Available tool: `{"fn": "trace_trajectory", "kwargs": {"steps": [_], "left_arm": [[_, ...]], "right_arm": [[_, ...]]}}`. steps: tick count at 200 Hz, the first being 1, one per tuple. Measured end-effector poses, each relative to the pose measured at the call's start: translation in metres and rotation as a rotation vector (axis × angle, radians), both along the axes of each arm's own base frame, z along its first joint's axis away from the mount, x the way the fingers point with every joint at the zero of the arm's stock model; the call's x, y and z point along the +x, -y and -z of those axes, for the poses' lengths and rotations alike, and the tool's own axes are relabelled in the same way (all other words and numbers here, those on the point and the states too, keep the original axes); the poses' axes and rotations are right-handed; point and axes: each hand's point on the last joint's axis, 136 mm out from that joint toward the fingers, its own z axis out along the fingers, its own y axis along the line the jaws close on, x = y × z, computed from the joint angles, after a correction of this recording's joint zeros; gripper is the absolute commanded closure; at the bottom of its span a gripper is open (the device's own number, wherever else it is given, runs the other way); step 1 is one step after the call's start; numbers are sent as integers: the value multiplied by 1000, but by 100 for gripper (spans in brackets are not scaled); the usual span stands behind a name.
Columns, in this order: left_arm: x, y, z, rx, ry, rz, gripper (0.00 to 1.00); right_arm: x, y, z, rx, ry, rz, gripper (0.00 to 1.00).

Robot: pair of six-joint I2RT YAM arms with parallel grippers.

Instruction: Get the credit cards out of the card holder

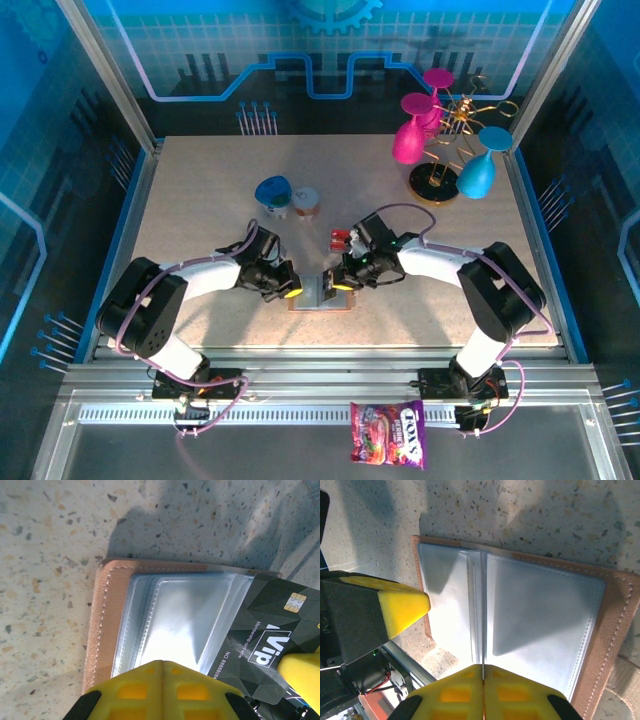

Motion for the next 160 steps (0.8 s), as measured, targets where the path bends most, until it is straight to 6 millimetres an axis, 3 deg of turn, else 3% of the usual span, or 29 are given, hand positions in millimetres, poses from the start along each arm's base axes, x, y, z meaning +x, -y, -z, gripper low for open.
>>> {"fn": "trace_trajectory", "kwargs": {"steps": [74, 160], "left_arm": [[20, -5, -29, -25, 81, -31, 92], [36, -35, -64, -23, 206, -86, 92]], "right_arm": [[15, 3, -31, -62, 102, -95, 95], [48, 37, -81, -258, 359, -301, 99]]}}
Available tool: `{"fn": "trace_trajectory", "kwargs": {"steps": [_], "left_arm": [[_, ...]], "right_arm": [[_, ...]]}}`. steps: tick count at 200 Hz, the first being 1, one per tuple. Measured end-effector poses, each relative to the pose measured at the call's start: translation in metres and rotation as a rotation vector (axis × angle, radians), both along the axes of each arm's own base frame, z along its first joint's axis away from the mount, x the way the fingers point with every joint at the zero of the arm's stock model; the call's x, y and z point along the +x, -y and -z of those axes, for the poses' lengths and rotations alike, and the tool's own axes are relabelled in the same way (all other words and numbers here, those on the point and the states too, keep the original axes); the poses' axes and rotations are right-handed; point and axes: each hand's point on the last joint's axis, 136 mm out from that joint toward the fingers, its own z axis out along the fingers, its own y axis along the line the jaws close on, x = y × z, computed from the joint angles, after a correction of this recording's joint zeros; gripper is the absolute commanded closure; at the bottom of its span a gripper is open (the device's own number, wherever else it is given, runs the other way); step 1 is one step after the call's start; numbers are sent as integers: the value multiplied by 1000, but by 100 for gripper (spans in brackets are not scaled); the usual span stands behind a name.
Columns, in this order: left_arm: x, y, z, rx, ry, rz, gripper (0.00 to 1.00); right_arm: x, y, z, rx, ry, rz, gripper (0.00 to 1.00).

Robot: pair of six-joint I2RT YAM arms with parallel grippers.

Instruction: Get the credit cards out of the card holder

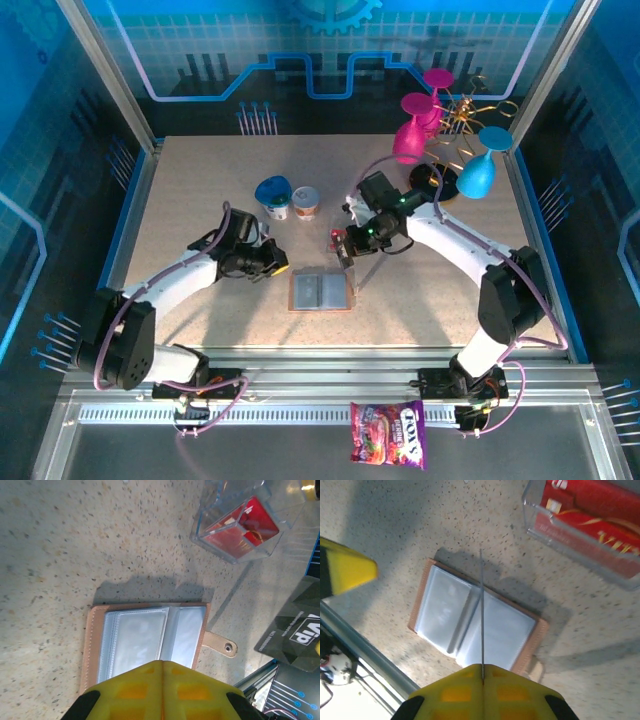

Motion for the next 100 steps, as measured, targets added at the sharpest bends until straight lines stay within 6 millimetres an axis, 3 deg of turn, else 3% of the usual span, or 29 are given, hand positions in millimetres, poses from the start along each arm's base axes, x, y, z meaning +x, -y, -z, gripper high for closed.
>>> {"fn": "trace_trajectory", "kwargs": {"steps": [50, 100], "left_arm": [[4, -13, -16, -5, 50, -31, 92], [-2, -21, -16, -2, 48, -45, 92]], "right_arm": [[23, 23, -29, -132, 187, -171, 100], [36, 29, -49, -228, 348, -417, 100]]}}
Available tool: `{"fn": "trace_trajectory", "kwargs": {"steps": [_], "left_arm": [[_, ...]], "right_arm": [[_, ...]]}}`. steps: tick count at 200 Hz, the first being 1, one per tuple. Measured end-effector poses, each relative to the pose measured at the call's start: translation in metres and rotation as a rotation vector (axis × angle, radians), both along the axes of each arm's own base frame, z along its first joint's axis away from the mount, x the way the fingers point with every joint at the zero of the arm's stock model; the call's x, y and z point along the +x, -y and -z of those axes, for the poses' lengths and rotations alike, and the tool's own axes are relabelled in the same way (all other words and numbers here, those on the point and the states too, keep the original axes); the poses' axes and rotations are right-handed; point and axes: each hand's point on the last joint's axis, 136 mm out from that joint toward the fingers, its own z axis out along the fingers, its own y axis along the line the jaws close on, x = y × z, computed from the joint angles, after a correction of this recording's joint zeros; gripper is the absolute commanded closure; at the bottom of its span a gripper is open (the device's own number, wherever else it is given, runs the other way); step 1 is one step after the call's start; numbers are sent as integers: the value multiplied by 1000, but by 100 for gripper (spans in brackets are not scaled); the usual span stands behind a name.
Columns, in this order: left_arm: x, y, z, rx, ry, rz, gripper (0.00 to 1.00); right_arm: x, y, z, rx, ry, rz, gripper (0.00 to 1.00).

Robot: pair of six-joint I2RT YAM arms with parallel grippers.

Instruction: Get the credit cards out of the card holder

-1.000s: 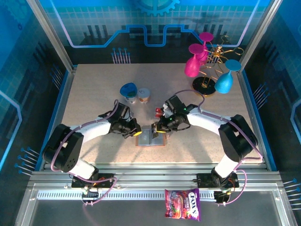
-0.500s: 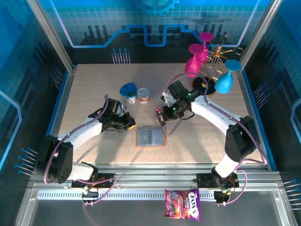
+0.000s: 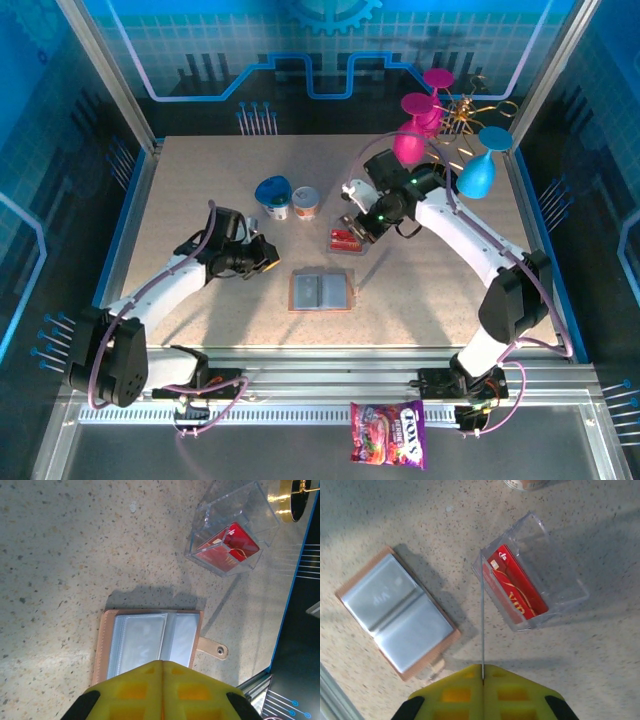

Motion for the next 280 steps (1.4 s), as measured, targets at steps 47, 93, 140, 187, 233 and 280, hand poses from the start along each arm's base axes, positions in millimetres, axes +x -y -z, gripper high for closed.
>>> {"fn": "trace_trajectory", "kwargs": {"steps": [47, 93, 140, 187, 233, 280], "left_arm": [[-3, -3, -2, 4, 6, -7, 92], [-5, -4, 0, 6, 3, -11, 92], [-11, -6, 9, 15, -22, -15, 91], [-12, -6, 10, 16, -26, -16, 92], [-15, -7, 12, 20, -41, -16, 91], [-16, -8, 13, 23, -49, -15, 91]], "right_arm": [[22, -3, -5, -115, 67, -181, 100], [39, -8, 10, -208, 19, -305, 100], [50, -10, 31, -276, -53, -385, 100], [64, -18, 36, -294, -71, -433, 100], [68, -20, 49, -317, -104, -476, 100], [70, -17, 62, -345, -132, -504, 100]]}}
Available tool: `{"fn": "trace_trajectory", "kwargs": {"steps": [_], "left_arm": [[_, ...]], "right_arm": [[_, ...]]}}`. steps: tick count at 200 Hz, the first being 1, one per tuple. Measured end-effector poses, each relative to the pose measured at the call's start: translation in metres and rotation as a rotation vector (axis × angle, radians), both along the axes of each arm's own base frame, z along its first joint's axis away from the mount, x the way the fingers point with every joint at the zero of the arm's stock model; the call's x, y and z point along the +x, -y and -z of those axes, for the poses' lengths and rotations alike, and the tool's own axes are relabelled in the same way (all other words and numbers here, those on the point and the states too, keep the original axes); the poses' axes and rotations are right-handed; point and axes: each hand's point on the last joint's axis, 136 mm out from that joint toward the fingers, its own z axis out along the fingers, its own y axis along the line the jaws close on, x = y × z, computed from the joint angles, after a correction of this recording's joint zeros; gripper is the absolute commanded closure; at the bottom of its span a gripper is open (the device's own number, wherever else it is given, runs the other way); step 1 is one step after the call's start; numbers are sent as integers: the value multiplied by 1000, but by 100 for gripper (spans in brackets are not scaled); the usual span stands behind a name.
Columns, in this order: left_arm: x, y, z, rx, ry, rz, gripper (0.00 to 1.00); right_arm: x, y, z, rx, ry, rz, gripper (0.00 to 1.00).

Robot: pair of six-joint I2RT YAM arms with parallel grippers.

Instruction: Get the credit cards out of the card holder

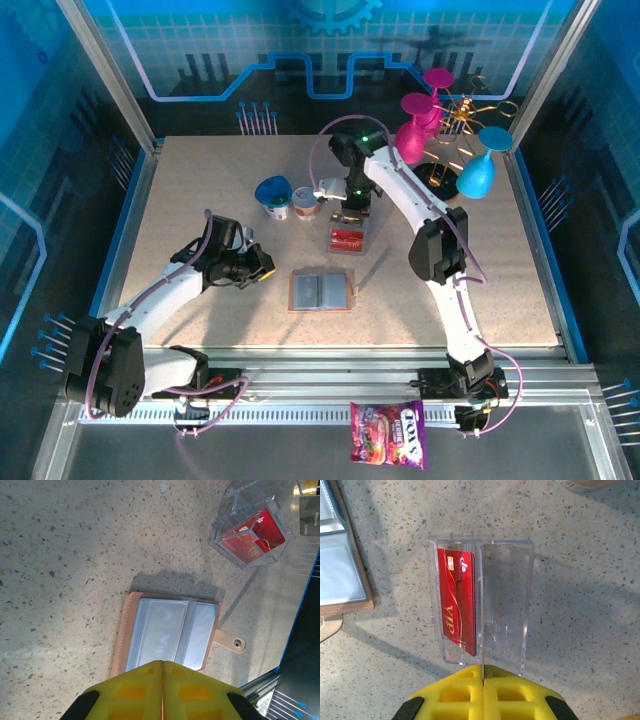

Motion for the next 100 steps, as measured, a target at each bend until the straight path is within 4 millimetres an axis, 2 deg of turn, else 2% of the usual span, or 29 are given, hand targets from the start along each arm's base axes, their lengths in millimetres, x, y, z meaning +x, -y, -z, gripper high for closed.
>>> {"fn": "trace_trajectory", "kwargs": {"steps": [34, 100], "left_arm": [[0, 0, 0, 4, -11, -1, 91], [1, -1, -1, 12, -15, -5, 91]], "right_arm": [[1, 3, 11, -14, -24, -15, 100], [8, 2, 14, -12, -21, -31, 100]]}}
